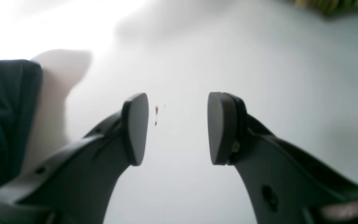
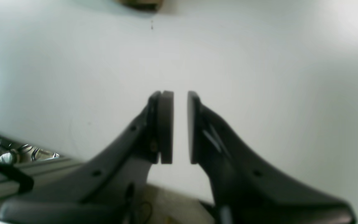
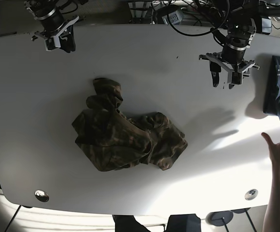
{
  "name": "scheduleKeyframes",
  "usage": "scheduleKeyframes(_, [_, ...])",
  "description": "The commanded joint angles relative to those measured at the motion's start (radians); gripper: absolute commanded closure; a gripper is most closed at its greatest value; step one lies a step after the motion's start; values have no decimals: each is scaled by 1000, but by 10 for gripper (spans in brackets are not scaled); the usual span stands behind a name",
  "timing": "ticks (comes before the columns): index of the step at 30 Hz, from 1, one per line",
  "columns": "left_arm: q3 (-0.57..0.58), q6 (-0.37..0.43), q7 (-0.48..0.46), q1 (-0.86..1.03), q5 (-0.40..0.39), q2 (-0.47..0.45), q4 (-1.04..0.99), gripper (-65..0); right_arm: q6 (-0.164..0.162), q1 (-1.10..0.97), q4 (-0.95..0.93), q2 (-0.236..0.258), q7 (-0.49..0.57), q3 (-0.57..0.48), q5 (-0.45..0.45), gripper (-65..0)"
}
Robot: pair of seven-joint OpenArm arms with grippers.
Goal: Fold the T-shirt properly
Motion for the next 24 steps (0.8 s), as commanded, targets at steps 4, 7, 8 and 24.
scheduleKeyframes(4, [83, 153, -279, -19, -5, 6, -86, -276, 6, 57, 14, 6, 26, 6, 14, -78])
scheduleKeyframes(7, [127, 233, -362, -19, -5, 3, -137, -278, 6, 103, 5, 6, 26, 2, 14, -78])
scheduleKeyframes(8, [141, 245, -383, -20, -3, 3, -144, -278, 6, 120, -8, 6, 26, 1, 14, -79])
scheduleKeyframes(24, [278, 249, -414, -34, -1, -34, -152, -276, 6, 627, -78, 43, -259, -400, -93, -431])
